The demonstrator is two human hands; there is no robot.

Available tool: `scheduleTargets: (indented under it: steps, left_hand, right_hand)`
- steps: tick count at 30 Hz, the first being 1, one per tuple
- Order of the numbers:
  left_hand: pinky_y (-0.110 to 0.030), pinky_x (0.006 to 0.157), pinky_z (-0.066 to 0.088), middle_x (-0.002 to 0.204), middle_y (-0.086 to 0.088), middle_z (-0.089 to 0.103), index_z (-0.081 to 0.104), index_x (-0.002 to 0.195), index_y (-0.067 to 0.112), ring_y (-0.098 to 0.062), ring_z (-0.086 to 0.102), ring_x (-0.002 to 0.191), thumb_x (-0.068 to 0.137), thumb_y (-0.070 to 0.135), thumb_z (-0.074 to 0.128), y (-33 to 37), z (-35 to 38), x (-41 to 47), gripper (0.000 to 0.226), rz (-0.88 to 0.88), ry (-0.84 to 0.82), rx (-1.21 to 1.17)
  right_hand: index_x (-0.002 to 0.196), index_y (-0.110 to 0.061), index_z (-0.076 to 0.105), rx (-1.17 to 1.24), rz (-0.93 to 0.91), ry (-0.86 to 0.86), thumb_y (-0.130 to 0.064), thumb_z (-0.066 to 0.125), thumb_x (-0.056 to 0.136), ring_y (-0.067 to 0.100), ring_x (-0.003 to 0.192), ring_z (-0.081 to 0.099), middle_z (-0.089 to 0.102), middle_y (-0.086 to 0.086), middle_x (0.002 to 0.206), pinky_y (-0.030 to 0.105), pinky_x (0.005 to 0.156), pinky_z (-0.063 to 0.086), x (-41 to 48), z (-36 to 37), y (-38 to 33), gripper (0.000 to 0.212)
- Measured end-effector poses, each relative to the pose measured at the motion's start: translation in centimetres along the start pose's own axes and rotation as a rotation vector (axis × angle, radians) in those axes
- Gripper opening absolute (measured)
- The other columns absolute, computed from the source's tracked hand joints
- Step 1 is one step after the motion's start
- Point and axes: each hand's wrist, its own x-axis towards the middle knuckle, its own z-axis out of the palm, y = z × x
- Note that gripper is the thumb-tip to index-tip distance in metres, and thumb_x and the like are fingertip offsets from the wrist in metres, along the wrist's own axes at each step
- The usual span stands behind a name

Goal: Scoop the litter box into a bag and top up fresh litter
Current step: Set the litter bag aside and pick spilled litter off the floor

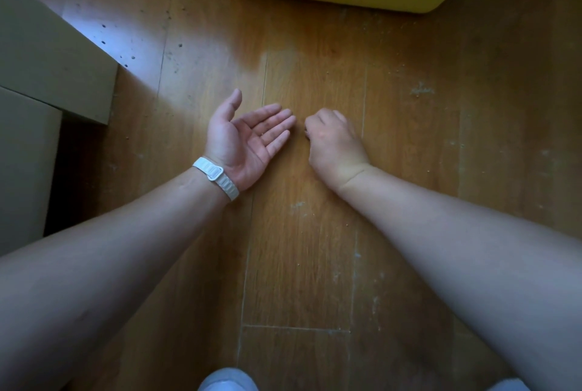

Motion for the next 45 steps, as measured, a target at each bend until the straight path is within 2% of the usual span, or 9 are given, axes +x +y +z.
scheduleTargets:
  steps: [7, 11, 18, 22, 27, 31, 34, 38, 45]
  left_hand:
    - [-0.040, 0.107, 0.043, 0.122, -0.023, 0.065, 0.055, 0.126, -0.006, -0.032, 0.064, 0.114, 0.096, 0.053, 0.039, 0.0, 0.0, 0.1, 0.069, -0.003, -0.008, 0.009]
    - [-0.040, 0.106, 0.045, 0.121, -0.023, 0.065, 0.056, 0.125, -0.006, -0.031, 0.065, 0.113, 0.095, 0.053, 0.039, 0.0, -0.1, 0.0, 0.068, -0.001, -0.006, 0.011]
    - [-0.037, 0.091, 0.052, 0.111, -0.021, 0.067, 0.060, 0.116, -0.007, -0.031, 0.069, 0.099, 0.095, 0.051, 0.042, -0.5, 0.1, 0.0, 0.064, -0.001, 0.008, -0.007]
    - [-0.047, 0.102, 0.046, 0.119, -0.028, 0.061, 0.062, 0.107, -0.008, -0.040, 0.059, 0.118, 0.095, 0.053, 0.039, -0.7, 1.1, -0.5, 0.066, -0.073, -0.087, -0.042]
    - [-0.048, 0.106, 0.043, 0.123, -0.030, 0.058, 0.057, 0.117, -0.011, -0.038, 0.058, 0.118, 0.097, 0.053, 0.037, -0.4, 0.6, -0.8, 0.070, -0.104, -0.137, -0.107]
    - [-0.039, 0.101, 0.048, 0.117, -0.024, 0.067, 0.059, 0.117, -0.007, -0.033, 0.066, 0.108, 0.098, 0.053, 0.036, 0.0, -0.1, -0.9, 0.067, -0.030, -0.042, -0.016]
    - [-0.041, 0.107, 0.044, 0.119, -0.024, 0.066, 0.059, 0.120, -0.007, -0.034, 0.064, 0.112, 0.098, 0.053, 0.035, 0.5, -0.6, -1.1, 0.068, -0.012, -0.021, -0.009]
    - [-0.041, 0.105, 0.046, 0.119, -0.024, 0.066, 0.059, 0.119, -0.007, -0.034, 0.065, 0.111, 0.098, 0.053, 0.036, 0.6, -1.0, -1.1, 0.068, -0.007, -0.007, -0.005]
    - [-0.039, 0.100, 0.049, 0.119, -0.023, 0.066, 0.058, 0.121, -0.006, -0.033, 0.065, 0.112, 0.097, 0.055, 0.035, 0.5, -0.8, -0.9, 0.070, -0.014, -0.012, 0.009]
  right_hand:
    - [0.112, -0.001, 0.054, -0.220, -0.004, -0.197, 0.002, 0.034, 0.093, 0.036, 0.110, 0.048, 0.054, 0.019, 0.114, 0.042, 0.095, 0.037, 0.9, -1.4, -0.8, 0.028]
    - [0.115, -0.002, 0.053, -0.166, 0.125, -0.249, 0.001, 0.042, 0.093, 0.035, 0.116, 0.047, 0.052, 0.017, 0.119, 0.038, 0.097, 0.037, 1.3, -1.9, -1.4, 0.025]
    - [0.100, -0.006, 0.060, 0.242, 0.229, -0.081, -0.012, 0.050, 0.093, 0.033, 0.101, 0.055, 0.059, 0.015, 0.108, 0.037, 0.082, 0.041, -0.4, -3.4, -4.1, 0.014]
    - [0.093, -0.003, 0.065, 0.363, 0.141, 0.026, -0.010, 0.057, 0.090, 0.036, 0.098, 0.056, 0.062, 0.017, 0.105, 0.039, 0.084, 0.040, -0.8, -3.0, -7.7, 0.012]
    - [0.102, -0.008, 0.071, 0.404, 0.029, 0.087, -0.017, 0.055, 0.087, 0.030, 0.095, 0.060, 0.066, 0.011, 0.101, 0.039, 0.088, 0.047, -1.2, -3.9, -6.8, 0.024]
    - [0.107, -0.005, 0.070, 0.232, 0.140, 0.134, -0.016, 0.056, 0.089, 0.032, 0.098, 0.058, 0.063, 0.012, 0.103, 0.037, 0.087, 0.046, -2.3, -3.6, -2.5, 0.025]
    - [0.121, -0.005, 0.064, 0.042, 0.221, -0.015, -0.025, 0.055, 0.094, 0.033, 0.117, 0.052, 0.059, 0.011, 0.122, 0.043, 0.099, 0.042, -3.6, -2.6, 0.2, 0.034]
    - [0.147, -0.010, 0.040, -0.142, 0.182, -0.182, -0.042, 0.044, 0.098, 0.024, 0.144, 0.026, 0.033, 0.006, 0.156, 0.042, 0.118, 0.018, -5.4, -1.6, 0.8, 0.058]
    - [0.153, -0.014, 0.025, -0.164, 0.118, -0.201, -0.046, 0.034, 0.101, 0.021, 0.150, 0.011, 0.016, 0.001, 0.163, 0.043, 0.120, 0.004, -5.0, -0.2, -0.2, 0.062]
